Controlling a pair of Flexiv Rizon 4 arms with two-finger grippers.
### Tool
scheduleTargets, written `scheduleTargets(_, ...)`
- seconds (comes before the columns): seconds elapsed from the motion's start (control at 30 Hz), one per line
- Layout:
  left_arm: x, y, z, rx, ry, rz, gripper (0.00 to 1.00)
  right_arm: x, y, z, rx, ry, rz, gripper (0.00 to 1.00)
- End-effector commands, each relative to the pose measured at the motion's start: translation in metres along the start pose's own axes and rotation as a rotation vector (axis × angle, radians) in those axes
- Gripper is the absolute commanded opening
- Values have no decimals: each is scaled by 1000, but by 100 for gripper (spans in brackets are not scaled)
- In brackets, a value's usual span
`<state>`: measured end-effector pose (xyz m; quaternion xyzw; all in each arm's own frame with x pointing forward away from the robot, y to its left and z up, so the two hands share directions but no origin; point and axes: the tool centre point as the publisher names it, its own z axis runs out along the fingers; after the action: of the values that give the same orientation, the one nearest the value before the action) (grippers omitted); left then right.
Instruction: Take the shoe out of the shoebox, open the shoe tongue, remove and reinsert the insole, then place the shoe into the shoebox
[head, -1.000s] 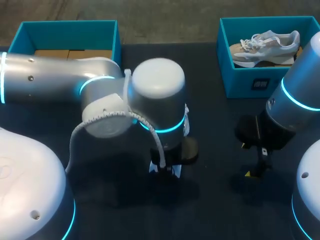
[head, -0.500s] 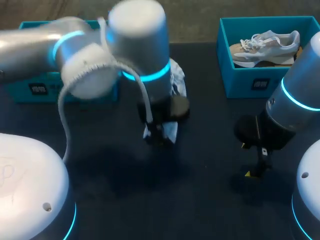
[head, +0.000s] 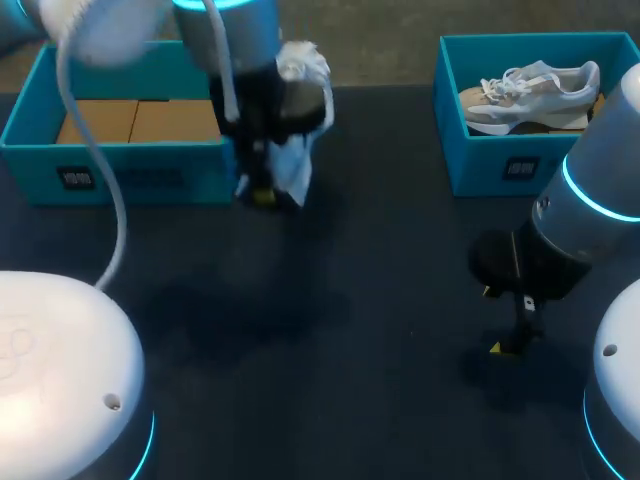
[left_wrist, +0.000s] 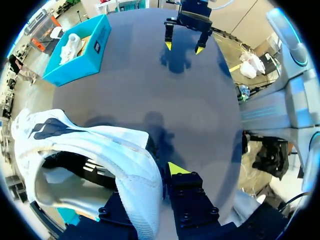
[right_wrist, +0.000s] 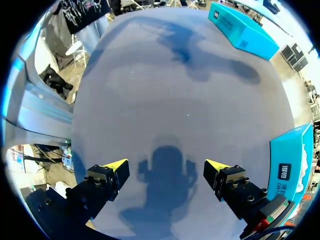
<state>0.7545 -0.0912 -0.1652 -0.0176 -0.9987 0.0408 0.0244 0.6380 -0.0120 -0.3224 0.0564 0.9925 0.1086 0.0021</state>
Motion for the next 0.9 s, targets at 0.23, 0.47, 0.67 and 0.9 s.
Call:
scheduleTargets(0.23, -39, 38, -86, -4, -7, -102, 0, 2, -1, 0, -1, -3, 1, 100)
scheduleTargets(0.47, -58, 70, -96, -5, 19, -137, 0, 2, -1, 0, -1, -3, 1, 100)
scheduleTargets(0.67, -58, 70, -96, -5, 19, -137, 0, 2, -1, 0, -1, -3, 1, 100)
scheduleTargets(0.9, -58, 70, -96, -5, 19, -137, 0, 2, -1, 0, -1, -3, 1, 100)
